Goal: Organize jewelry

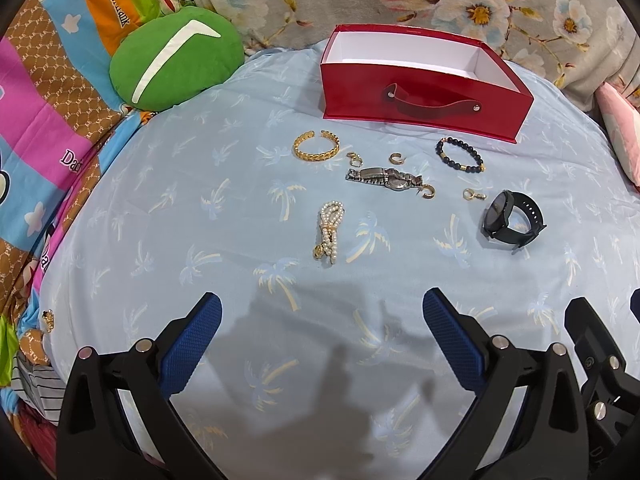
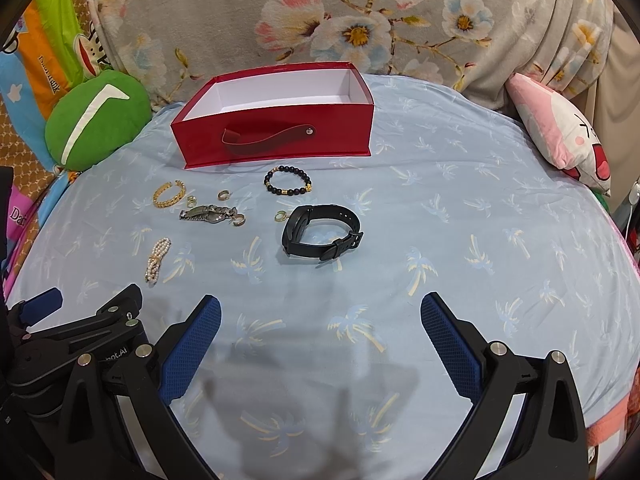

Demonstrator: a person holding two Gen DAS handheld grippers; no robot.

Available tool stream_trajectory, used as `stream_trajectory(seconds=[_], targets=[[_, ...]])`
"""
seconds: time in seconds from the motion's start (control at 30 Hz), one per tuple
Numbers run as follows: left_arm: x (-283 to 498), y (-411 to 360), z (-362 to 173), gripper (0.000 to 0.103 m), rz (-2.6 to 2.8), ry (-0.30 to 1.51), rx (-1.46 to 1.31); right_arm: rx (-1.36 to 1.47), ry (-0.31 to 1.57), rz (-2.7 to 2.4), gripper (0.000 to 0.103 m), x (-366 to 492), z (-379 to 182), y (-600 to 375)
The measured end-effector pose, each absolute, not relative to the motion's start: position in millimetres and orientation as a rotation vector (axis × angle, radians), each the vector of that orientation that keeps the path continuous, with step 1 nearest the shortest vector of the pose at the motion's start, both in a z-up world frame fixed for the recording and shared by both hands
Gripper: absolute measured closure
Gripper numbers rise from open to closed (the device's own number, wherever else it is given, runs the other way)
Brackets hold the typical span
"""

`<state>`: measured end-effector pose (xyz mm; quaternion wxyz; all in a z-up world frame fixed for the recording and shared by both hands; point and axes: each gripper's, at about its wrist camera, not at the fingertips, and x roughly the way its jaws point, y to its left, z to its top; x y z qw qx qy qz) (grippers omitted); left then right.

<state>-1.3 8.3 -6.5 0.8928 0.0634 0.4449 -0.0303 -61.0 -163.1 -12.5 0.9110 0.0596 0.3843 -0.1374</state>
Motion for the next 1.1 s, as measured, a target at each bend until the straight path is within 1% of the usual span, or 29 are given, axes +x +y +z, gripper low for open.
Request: stream_trajectory(seconds=[1.1], targets=[[3.4,8.3,-14.9,0.005,-0.055,0.953,0.132,0.129,0.807,-0.271,0.005,-56.3,-18.4,-158.8]])
